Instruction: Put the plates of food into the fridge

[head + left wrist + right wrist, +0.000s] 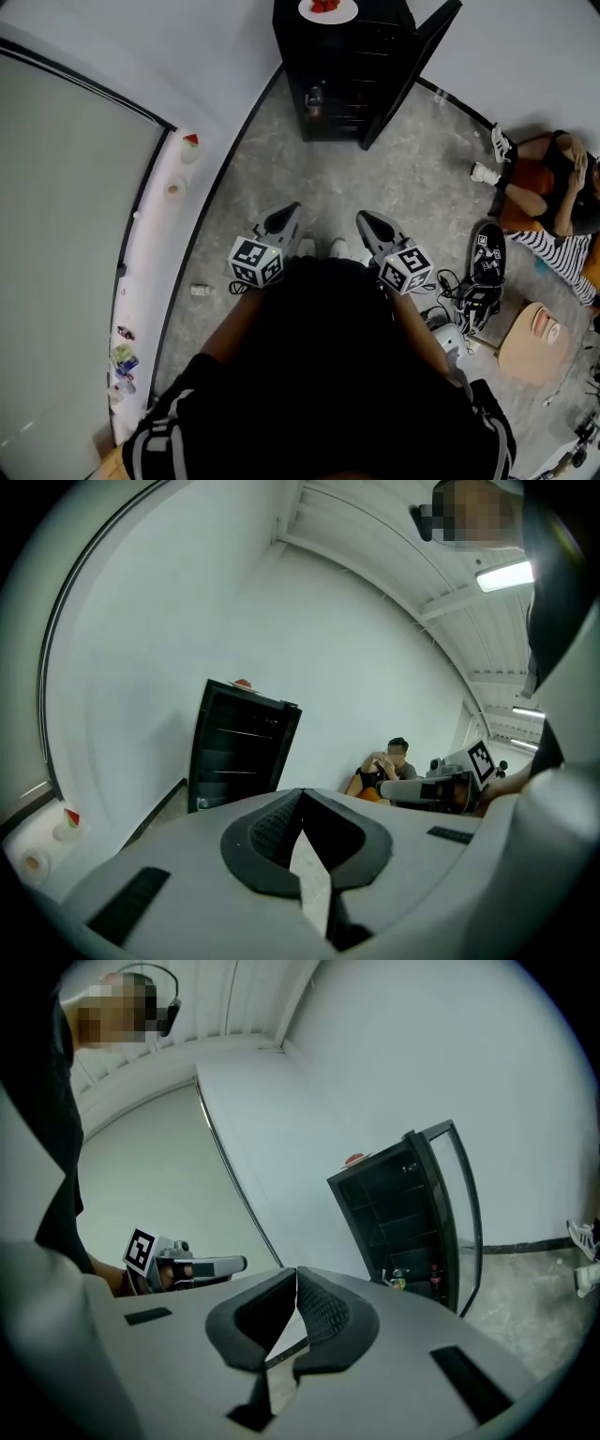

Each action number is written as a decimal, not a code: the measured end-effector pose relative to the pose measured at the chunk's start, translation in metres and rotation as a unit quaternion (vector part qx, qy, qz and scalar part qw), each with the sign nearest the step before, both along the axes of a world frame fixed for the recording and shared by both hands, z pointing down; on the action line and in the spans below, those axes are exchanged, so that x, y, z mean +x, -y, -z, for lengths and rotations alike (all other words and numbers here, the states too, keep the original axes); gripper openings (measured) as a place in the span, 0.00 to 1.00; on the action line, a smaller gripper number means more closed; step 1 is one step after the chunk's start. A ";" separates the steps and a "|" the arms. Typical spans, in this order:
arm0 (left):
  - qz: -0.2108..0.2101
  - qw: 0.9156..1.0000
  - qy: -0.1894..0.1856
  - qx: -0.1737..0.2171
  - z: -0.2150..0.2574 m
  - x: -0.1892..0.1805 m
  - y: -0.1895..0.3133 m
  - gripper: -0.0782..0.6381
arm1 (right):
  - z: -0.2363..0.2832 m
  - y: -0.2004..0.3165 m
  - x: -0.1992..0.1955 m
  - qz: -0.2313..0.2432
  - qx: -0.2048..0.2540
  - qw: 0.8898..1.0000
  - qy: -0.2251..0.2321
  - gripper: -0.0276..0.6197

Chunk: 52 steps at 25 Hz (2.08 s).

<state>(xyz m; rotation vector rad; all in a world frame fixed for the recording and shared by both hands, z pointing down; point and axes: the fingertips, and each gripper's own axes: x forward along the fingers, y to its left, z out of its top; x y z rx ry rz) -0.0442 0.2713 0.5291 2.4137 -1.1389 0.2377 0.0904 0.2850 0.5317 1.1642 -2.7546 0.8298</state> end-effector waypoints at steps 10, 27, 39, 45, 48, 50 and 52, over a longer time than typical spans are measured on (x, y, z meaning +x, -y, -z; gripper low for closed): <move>0.023 1.000 0.009 0.002 0.001 0.017 0.013 0.14 | -0.011 0.023 0.031 0.003 -0.017 1.000 0.009 0.08; 0.000 1.000 0.000 -0.001 -0.012 0.030 0.082 0.14 | -0.016 0.086 0.042 -0.023 -0.030 0.999 0.021 0.08; -0.011 1.000 -0.005 -0.017 -0.018 0.005 0.177 0.14 | -0.019 0.175 0.014 -0.029 -0.055 0.998 0.022 0.08; -0.031 0.999 -0.002 -0.019 -0.018 -0.010 0.225 0.14 | -0.014 0.224 0.006 -0.054 -0.058 0.996 0.034 0.08; -0.034 0.999 -0.012 -0.016 -0.016 -0.019 0.245 0.14 | -0.011 0.246 -0.004 -0.061 -0.065 0.995 0.042 0.08; -0.033 0.999 -0.020 -0.016 -0.016 -0.026 0.258 0.14 | -0.009 0.260 -0.014 -0.067 -0.069 0.994 0.055 0.08; -0.035 0.999 -0.023 -0.017 -0.018 -0.031 0.271 0.14 | -0.006 0.273 -0.023 -0.070 -0.067 0.993 0.059 0.08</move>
